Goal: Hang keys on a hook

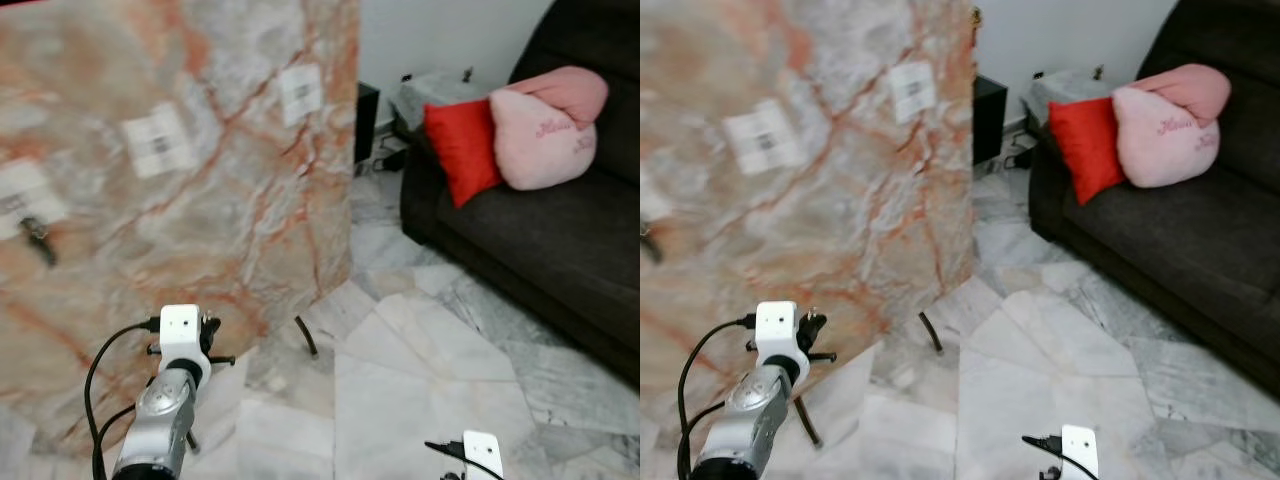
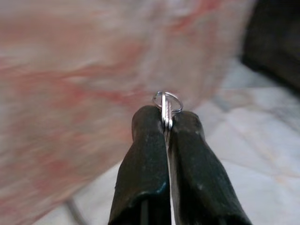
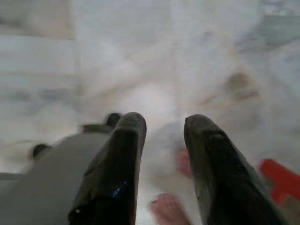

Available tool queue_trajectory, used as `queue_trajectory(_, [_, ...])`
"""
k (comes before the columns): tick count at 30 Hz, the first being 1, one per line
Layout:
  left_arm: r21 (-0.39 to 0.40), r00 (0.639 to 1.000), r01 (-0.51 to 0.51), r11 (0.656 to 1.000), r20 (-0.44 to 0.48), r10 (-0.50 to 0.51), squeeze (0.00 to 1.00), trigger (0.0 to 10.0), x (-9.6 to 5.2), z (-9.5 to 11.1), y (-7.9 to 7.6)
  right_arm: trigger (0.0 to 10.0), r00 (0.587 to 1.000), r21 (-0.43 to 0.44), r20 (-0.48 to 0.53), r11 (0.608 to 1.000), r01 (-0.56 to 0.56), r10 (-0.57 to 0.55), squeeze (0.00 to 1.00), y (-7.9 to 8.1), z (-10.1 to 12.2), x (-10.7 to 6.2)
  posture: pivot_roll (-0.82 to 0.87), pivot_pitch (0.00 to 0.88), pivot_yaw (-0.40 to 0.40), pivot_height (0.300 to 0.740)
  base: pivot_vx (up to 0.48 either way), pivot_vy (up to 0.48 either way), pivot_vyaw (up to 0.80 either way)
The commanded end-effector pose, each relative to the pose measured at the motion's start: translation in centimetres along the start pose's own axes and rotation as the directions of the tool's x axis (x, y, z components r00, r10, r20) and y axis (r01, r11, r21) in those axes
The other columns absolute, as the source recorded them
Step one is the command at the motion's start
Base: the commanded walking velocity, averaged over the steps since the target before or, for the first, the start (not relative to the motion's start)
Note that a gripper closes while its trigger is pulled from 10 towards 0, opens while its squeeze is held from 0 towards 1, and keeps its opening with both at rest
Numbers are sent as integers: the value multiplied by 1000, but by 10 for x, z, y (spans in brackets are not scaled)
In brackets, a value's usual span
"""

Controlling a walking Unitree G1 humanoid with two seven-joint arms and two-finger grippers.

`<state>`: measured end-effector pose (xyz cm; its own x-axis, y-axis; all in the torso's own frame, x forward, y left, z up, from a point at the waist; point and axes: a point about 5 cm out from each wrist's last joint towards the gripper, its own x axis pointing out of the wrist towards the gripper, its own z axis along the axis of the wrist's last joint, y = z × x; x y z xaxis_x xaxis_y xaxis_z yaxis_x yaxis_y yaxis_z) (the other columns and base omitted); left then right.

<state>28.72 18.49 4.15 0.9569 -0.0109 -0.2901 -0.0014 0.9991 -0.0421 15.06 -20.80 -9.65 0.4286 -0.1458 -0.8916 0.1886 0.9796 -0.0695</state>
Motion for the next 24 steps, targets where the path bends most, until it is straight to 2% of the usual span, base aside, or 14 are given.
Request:
queue_trajectory(1, [20, 1000, -25, 999, 1, 25, 0, 10000, -1, 2, 10, 10000, 1000, 1, 24, 1000, -12, 12, 0, 5, 9, 1, -47, 0, -34, 740, 390, 0, 0])
queue_trajectory(4, [22, 1000, -22, 1000, 1, 22, 0, 10000, -1, 1, 9, 10000, 999, -9, 31, 1000, -19, 20, 0, 5, 10, 1, -47, 0, -35, 740, 314, 0, 0])
queue_trajectory(24, [59, 1000, -12, 998, -10, 13, 0, 10000, -3, -6, 3, 10000, 1000, -13, 21, 1000, -15, 15, 0, 0, 5, 0, -56, 0, -46, 740, 0, 0, 800])
